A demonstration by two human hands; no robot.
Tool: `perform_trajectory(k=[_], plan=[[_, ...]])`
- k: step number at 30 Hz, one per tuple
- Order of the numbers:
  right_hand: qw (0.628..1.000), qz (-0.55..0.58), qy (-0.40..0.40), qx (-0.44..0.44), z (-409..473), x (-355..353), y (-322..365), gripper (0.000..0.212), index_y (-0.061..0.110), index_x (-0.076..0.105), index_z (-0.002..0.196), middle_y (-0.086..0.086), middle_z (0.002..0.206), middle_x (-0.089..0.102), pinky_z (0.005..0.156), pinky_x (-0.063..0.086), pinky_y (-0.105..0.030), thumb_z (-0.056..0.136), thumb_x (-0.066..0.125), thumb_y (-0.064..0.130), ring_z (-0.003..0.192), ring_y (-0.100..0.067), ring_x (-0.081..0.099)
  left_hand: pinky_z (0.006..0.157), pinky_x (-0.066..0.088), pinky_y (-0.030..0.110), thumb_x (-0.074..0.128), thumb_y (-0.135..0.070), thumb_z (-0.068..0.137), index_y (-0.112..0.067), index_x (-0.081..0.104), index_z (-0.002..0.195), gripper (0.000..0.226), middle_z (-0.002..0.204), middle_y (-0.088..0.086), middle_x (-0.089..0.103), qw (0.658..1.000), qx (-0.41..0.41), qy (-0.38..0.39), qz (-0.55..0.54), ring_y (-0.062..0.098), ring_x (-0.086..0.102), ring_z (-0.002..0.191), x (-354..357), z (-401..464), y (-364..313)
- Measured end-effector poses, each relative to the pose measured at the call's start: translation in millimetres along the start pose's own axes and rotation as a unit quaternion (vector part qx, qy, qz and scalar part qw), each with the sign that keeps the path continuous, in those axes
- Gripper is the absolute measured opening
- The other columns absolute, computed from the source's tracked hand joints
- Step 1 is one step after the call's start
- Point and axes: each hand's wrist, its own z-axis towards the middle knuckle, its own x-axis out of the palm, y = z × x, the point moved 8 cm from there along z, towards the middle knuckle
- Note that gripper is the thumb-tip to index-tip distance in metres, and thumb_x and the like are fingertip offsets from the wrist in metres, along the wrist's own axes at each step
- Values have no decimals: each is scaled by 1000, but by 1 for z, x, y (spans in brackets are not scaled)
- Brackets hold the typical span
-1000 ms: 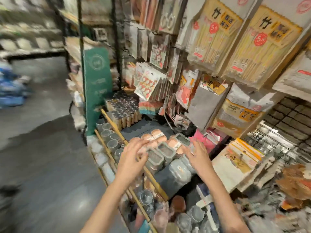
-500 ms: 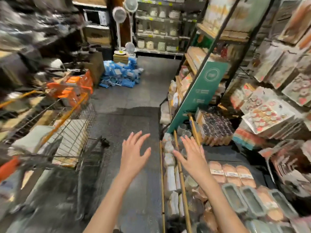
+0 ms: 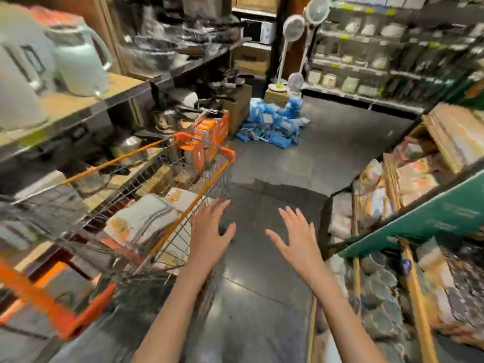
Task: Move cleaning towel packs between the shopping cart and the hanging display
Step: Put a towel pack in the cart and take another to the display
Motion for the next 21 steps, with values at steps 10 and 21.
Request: perform_trajectory(k=[10,21], plan=[[992,12,76,-98,172,55,28,87,24,18,149,5,158,11,117,-1,-44,80,16,77,146,-13,-2,116,6,45,54,-41,91,-31,37,141,53,152,1,30,990,-135,-44,-2,23,11,145,17,108,97],[931,-30,208,-298,356,130,93,126,15,24,147,-1,156,20,116,8,-44,53,-9,92,146,-16,11,114,18,46,55,-49,84,-26,40,139,62,146,2,39,937,-311,-159,-6,27,25,140,27,200,172]])
